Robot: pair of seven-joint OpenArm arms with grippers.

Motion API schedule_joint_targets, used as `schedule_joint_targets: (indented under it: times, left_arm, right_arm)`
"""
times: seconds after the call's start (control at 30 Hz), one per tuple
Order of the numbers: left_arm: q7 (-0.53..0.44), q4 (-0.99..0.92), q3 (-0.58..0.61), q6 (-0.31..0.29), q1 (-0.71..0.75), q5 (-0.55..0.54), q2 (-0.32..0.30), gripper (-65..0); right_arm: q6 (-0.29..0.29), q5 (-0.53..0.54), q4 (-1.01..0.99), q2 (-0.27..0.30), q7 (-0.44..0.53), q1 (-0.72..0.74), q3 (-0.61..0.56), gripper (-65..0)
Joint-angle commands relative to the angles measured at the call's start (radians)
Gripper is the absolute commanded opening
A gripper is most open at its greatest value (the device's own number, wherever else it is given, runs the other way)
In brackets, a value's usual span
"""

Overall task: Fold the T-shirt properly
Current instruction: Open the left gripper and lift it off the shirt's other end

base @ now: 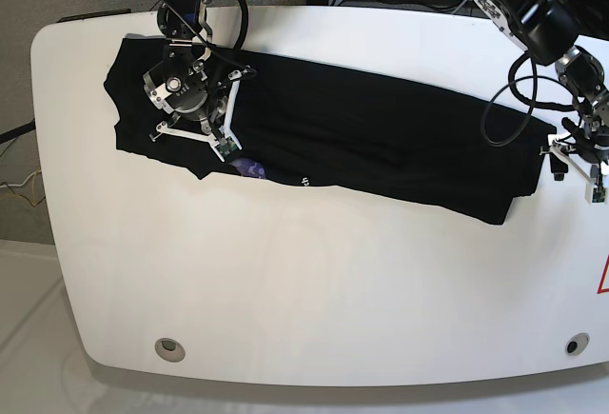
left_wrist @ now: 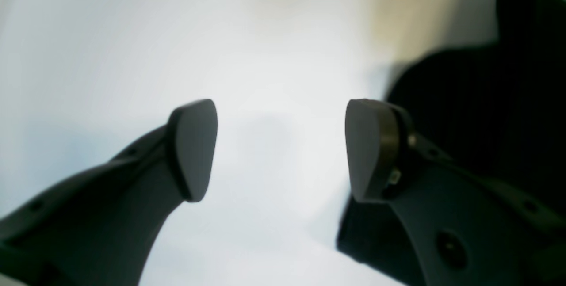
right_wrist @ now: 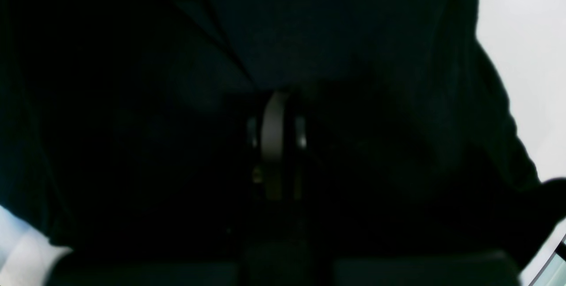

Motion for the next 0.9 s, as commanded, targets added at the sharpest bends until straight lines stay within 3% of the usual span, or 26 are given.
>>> schedule_joint_targets:
  times: [0.0,0.57,0.87]
  left_arm:
    - [-0.018,-0.037,0.000,0.002,-0.031,-0.016,-0.036,-23.2]
    - [-0.018,-0.084,0.003,0.002,-0.052,-0.018,-0.038,-23.4]
    - [0.054,0.000,0.001,0.002,-0.104,-0.018,-0.036,-23.5]
  right_arm:
    - [0.017,0.000,-0.017,-0.002,-0.040,-0.013,-0.002,-65.0]
    - [0.017,0.000,-0.017,-0.007,-0.040,-0.011,-0.002,-65.0]
    - [0.017,0.000,-0.018,-0.008,-0.040,-0.013,-0.002,-65.0]
